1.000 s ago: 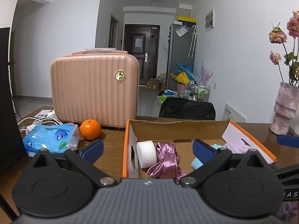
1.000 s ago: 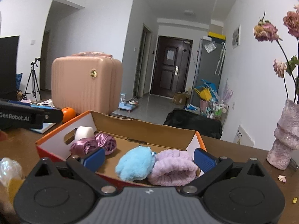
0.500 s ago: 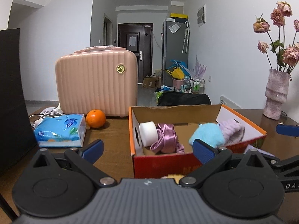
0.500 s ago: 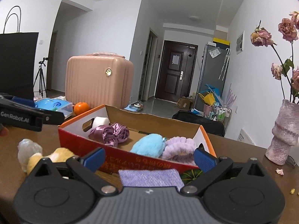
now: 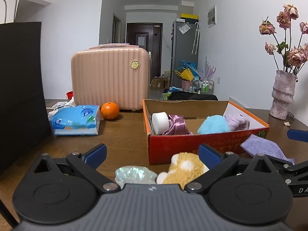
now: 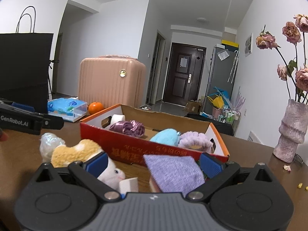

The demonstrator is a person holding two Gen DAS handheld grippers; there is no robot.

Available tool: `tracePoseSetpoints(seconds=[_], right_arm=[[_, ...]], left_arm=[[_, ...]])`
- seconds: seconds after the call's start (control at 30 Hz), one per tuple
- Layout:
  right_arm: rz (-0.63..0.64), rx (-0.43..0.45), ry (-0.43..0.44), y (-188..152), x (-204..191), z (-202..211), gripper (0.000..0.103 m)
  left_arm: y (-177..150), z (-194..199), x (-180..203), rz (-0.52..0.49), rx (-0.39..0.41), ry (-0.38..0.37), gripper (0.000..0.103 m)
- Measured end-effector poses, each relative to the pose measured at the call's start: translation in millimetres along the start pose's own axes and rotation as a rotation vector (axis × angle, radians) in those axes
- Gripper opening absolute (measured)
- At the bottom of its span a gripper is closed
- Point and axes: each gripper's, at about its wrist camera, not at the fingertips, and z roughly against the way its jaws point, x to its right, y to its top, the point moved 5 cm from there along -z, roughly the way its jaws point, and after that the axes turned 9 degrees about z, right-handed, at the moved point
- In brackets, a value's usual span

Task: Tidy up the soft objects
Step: 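Lower right tool onto blue handkerchief tissue pack and close on it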

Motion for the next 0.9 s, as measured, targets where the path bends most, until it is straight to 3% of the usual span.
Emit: tracePoseSetpoints(seconds=[0.57,0.9], right_arm=[[-0.059,-0.037,0.019,-17,-26,27,0.102],[-0.053,-0.066,0.036,-22,-40,26,0.102]], left_arm=[[-29,36,-16,0.006,-0.021,0.01,0.103],[-41,37,-26,0.007,-0.041,0.03,0.103]])
